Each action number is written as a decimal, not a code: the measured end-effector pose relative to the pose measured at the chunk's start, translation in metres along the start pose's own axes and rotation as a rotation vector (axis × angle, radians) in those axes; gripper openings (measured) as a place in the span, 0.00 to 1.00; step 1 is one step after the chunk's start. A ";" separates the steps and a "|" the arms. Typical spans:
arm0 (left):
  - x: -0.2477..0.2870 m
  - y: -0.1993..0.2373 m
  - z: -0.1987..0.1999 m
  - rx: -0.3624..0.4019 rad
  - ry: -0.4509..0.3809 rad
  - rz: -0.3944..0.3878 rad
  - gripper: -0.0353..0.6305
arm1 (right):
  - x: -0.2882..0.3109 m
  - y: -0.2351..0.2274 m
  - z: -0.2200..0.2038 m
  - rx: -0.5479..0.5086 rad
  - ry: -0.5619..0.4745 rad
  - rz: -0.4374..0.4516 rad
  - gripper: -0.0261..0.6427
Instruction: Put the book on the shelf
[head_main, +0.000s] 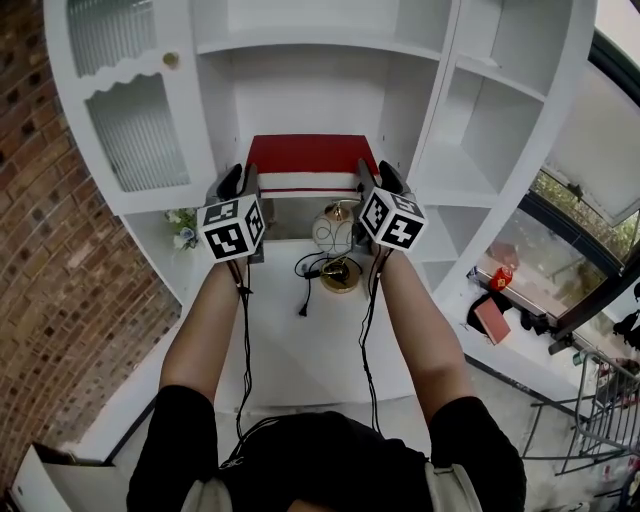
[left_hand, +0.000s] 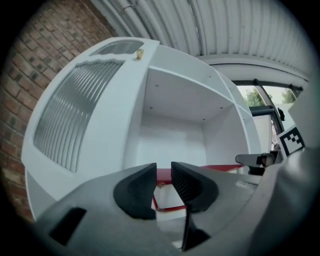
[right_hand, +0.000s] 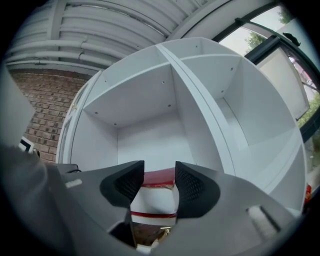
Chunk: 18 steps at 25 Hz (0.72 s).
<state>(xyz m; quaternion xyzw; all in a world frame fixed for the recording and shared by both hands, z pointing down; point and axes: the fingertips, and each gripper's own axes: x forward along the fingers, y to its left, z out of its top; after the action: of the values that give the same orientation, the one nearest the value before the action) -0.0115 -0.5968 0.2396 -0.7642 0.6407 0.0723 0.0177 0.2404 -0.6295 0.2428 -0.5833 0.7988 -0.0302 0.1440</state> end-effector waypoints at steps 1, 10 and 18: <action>-0.007 -0.004 0.006 0.034 -0.024 0.000 0.18 | -0.007 0.003 0.007 -0.019 -0.036 0.008 0.34; -0.097 -0.022 -0.008 0.172 -0.128 0.055 0.05 | -0.105 0.071 -0.002 -0.272 -0.237 0.130 0.06; -0.161 -0.052 -0.101 0.100 -0.014 -0.046 0.05 | -0.165 0.072 -0.092 -0.156 -0.084 0.112 0.06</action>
<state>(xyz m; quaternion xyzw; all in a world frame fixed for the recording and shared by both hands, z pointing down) 0.0214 -0.4422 0.3575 -0.7762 0.6258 0.0451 0.0621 0.1952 -0.4628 0.3471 -0.5481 0.8232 0.0646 0.1331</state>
